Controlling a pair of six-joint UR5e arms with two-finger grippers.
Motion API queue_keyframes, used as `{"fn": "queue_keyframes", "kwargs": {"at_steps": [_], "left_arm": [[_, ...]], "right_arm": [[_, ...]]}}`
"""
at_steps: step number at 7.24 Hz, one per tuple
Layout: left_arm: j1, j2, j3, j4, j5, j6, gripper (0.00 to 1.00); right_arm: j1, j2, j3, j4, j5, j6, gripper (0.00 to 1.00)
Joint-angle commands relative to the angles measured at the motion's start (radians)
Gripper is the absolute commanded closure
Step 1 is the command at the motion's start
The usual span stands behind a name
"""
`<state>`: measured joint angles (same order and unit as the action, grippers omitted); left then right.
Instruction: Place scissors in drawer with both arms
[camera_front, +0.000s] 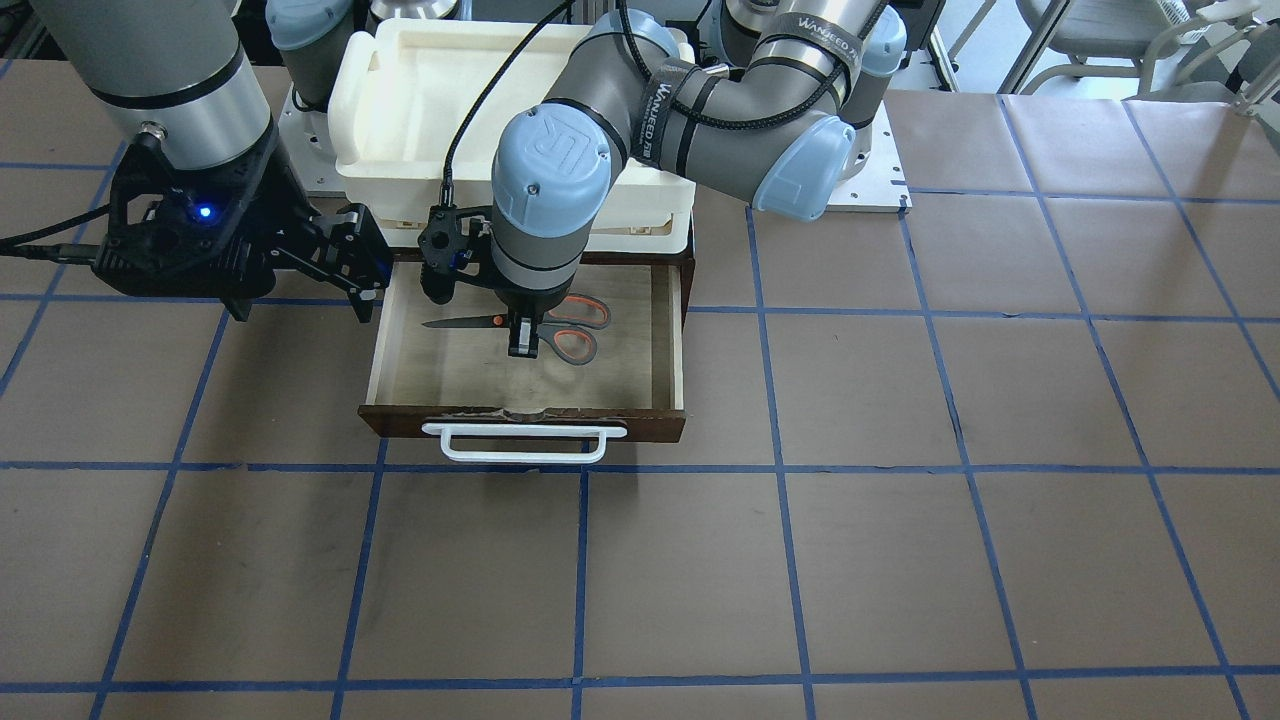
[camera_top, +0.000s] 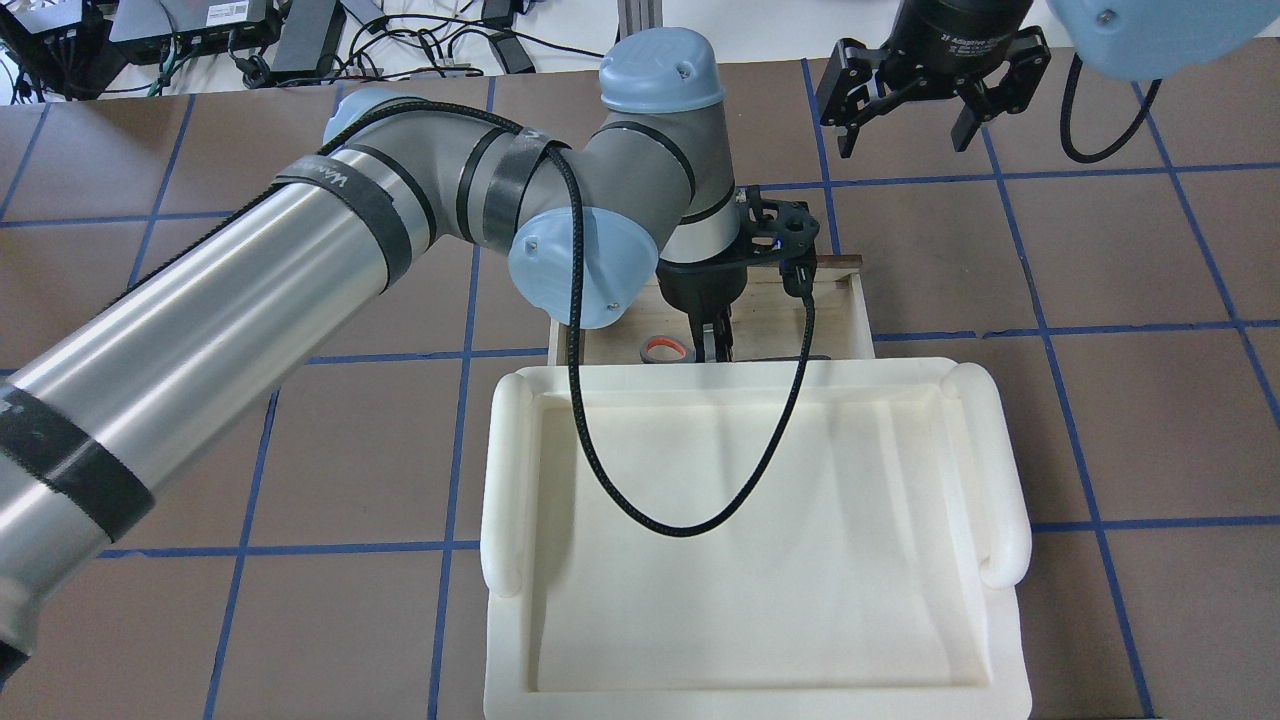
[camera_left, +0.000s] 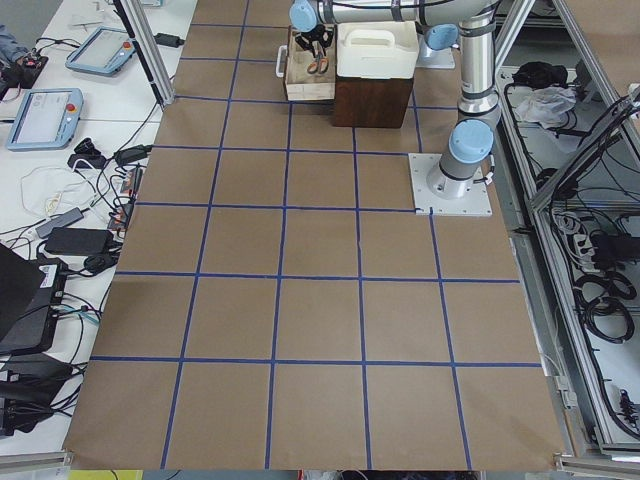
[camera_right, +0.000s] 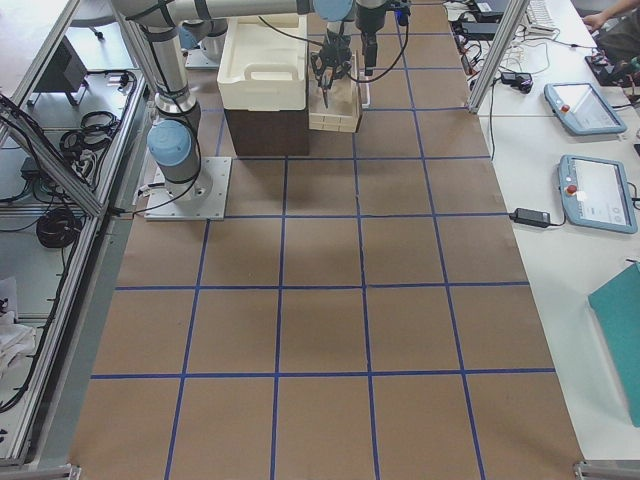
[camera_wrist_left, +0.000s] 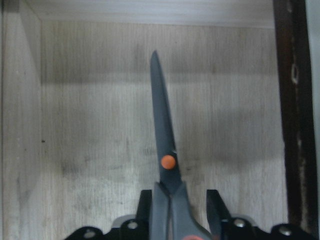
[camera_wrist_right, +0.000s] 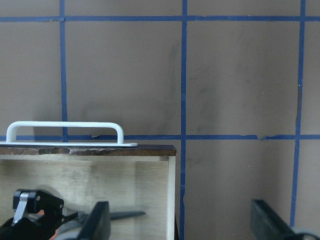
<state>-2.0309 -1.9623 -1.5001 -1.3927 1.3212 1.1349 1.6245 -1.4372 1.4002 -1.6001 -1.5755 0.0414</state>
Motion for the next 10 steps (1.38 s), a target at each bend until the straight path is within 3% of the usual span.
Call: {"fn": "queue_keyframes", "kwargs": {"at_steps": [1, 5, 7, 10], "left_arm": [[0.0, 0.002, 0.001, -0.002, 0.004, -0.007, 0.0], [0.021, 0.051, 0.018, 0.0, 0.01, -0.011, 0.0], [0.09, 0.12, 0.023, 0.01, 0.033, -0.162, 0.0], [0.178, 0.277, 0.041, 0.007, 0.159, -0.466, 0.0]], "right_arm": [[-0.001, 0.0, 0.003, 0.0, 0.0, -0.001, 0.0], [-0.002, 0.0, 0.003, 0.006, -0.001, 0.002, 0.0], [-0.002, 0.0, 0.003, 0.003, -0.001, 0.0, 0.0], [-0.002, -0.002, 0.003, 0.008, -0.001, 0.0, 0.0]]}}
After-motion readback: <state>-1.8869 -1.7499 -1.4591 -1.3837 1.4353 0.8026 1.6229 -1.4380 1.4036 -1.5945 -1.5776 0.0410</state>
